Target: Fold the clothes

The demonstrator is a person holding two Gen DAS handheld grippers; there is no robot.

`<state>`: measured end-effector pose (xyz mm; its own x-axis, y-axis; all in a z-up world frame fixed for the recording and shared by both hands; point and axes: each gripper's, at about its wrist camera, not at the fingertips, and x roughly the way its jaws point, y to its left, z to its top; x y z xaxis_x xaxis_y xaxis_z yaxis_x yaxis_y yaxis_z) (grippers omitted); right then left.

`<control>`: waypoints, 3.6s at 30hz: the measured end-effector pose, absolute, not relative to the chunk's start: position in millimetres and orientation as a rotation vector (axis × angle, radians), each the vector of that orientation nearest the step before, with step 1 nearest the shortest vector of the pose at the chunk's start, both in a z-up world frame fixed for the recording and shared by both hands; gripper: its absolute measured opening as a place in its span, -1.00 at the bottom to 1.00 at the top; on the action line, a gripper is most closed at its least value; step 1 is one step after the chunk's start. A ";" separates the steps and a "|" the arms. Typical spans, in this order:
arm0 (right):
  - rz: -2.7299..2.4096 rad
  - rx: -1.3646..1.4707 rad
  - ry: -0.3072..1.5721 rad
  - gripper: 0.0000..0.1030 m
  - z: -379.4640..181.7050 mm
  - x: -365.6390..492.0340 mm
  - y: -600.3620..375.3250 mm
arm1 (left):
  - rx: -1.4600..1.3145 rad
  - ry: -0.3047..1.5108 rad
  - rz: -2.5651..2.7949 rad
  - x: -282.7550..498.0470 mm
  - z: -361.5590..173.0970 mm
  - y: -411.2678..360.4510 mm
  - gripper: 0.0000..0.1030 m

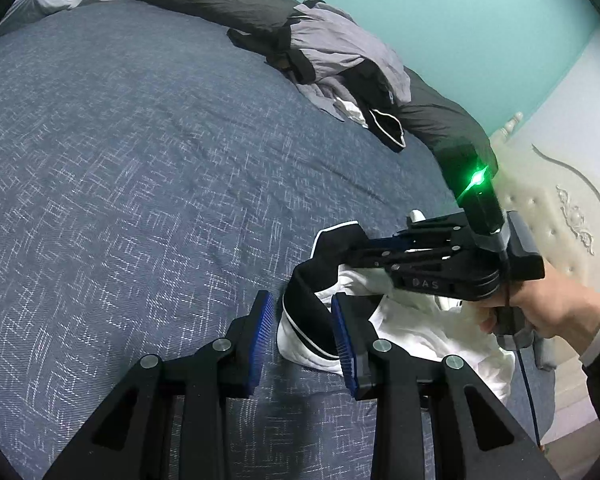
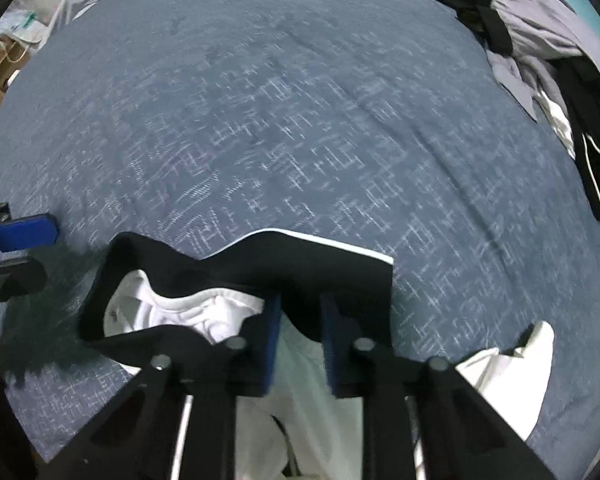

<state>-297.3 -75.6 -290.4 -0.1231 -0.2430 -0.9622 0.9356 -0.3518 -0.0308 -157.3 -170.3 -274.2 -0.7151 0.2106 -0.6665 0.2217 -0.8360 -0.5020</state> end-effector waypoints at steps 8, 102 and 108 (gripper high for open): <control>-1.769 1.117 0.785 -0.94 -244.7 -308.3 -53.4 | 1.202 0.903 -2.785 -164.3 -272.4 -156.5 -0.11; -2.436 0.205 0.210 -0.96 415.7 -14.6 233.7 | 0.226 -0.023 -3.289 -2.8 386.8 -16.5 -0.88; -2.449 0.253 0.183 -0.96 412.1 -3.4 229.4 | 0.289 -0.021 -3.295 4.8 379.8 -12.0 -0.88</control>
